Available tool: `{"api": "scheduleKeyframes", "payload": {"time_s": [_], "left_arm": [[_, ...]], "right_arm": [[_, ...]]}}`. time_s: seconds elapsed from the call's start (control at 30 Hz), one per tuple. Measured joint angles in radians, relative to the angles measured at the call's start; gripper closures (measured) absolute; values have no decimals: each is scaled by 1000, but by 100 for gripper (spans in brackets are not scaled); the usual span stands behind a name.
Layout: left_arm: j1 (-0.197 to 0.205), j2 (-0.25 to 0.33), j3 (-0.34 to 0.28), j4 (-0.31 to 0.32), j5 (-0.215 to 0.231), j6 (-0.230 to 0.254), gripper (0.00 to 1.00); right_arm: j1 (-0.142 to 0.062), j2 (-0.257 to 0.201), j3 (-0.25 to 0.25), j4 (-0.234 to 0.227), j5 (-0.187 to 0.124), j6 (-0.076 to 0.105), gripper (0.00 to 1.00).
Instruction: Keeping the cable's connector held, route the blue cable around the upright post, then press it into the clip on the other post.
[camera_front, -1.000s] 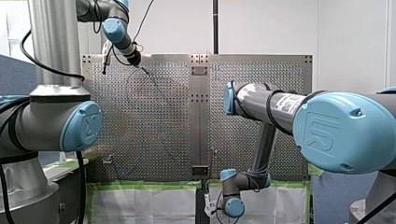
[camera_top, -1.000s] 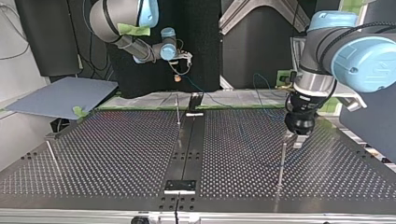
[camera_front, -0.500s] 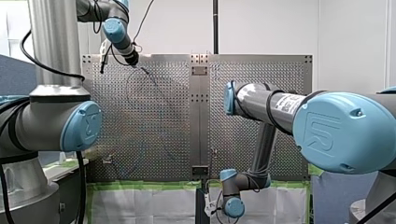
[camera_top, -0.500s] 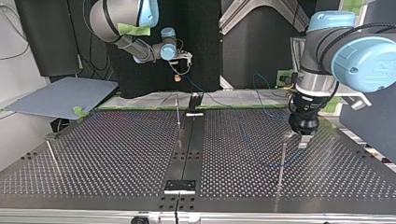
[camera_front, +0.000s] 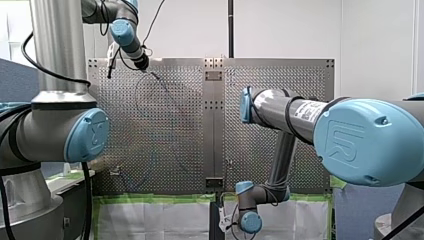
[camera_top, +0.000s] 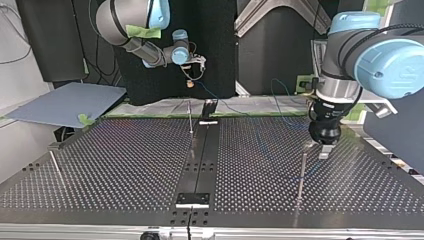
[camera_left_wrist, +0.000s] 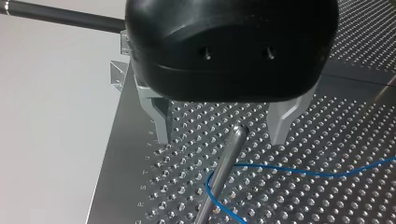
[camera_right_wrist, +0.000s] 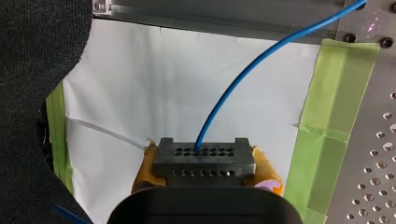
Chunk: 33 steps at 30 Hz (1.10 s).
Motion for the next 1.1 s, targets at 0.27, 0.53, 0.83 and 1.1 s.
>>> {"api": "scheduleKeyframes", "payload": {"time_s": [0.27,0.53,0.83,1.1], "left_arm": [[-36,0,0,3,28,62,1],[-100,0,0,58,-9,129,1],[-173,-32,0,109,-29,185,1],[-210,-91,0,146,-80,189,1]], "right_arm": [[0,0,0,1,-1,0,100],[1,0,0,0,0,0,100],[3,0,0,-2,-2,0,100],[3,0,1,-2,-2,0,100]]}}
